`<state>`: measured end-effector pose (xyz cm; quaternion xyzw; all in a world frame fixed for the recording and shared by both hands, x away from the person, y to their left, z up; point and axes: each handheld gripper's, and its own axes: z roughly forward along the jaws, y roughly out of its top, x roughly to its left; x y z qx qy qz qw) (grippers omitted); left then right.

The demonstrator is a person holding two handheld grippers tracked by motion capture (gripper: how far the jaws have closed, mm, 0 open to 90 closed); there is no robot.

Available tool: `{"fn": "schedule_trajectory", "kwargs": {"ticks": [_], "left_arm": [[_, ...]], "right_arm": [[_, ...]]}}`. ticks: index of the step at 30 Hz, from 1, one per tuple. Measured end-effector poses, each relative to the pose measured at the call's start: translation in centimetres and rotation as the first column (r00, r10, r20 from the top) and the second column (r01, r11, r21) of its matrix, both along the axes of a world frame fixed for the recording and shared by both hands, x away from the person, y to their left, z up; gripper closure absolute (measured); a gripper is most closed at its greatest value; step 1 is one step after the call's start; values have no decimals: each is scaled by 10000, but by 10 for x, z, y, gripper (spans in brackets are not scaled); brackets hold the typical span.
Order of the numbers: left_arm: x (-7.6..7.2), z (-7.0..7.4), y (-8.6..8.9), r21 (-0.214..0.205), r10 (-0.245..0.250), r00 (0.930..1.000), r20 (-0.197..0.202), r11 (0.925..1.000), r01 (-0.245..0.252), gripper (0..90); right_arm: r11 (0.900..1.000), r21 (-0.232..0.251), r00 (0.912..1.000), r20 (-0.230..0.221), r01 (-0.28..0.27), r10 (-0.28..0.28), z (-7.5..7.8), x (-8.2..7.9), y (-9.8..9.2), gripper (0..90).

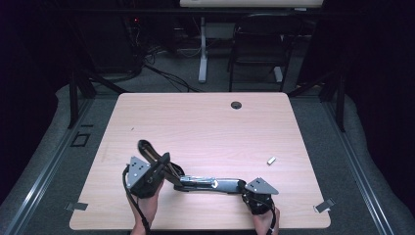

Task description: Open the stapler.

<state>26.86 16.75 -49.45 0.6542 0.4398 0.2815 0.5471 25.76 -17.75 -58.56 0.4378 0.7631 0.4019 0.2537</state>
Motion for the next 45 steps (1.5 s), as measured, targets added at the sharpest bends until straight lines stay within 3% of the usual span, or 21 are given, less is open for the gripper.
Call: {"fn": "schedule_trajectory", "kwargs": {"ticks": [7, 9, 21, 24, 32, 35, 37, 38, 41, 43, 44, 45], "left_arm": [[1, -7, 21, -168, 372, 9989, -278, 9992, -376, 900], [1, -6, 21, -3, 452, 9986, -285, 9990, -452, 900], [1, -3, 22, 43, 416, 9985, -356, 9991, -414, 900], [2, 3, 22, 106, 279, 9987, -435, 9996, -275, 897], [10, 21, 17, 610, -482, 9924, -1130, 9966, 554, 722], [15, 30, 8, 1008, -1048, 9829, -1516, 9875, 1209, 662], [17, 37, 1, 1108, -1272, 9811, -1455, 9834, 1439, 606], [19, 41, -3, 1231, -1507, 9763, -1553, 9776, 1704, 587], [31, 52, -18, 1708, -2077, 9545, -2141, 9541, 2459, 510], [42, 56, -27, 1801, -2516, 9312, -2635, 9356, 3038, 459], [47, 58, -32, 1858, -2602, 9281, -2662, 9310, 3143, 439], [51, 60, -37, 2061, -2679, 9211, -2823, 9208, 3310, 430]], "right_arm": [[10000, -17, 10000, -3, -36, 36, 0, 0, 0, 900], [10000, -16, 10000, 7, -38, 38, 0, 0, 0, 900], [10000, 46, 10000, -14, -22, 22, 0, 0, 0, 900], [9999, 152, 10000, -72, -52, 53, 0, 1, -1, 900], [9993, 359, 9997, -242, -77, 86, 1, 3, -3, 900], [9984, 556, 9992, -366, -121, 142, 1, 4, -5, 900], [9978, 650, 9989, -446, -123, 152, 1, 5, -5, 900], [9979, 632, 9987, -496, -113, 145, 2, 5, -5, 900], [9971, 729, 9966, -777, -210, 266, 4, 8, -6, 867], [9973, 664, 9942, -1005, -306, 372, 6, 10, -7, 854], [9974, 647, 9935, -1066, -327, 394, 7, 12, -7, 842], [9969, 668, 9915, -1205, -409, 488, 8, 13, -7, 824]]}}
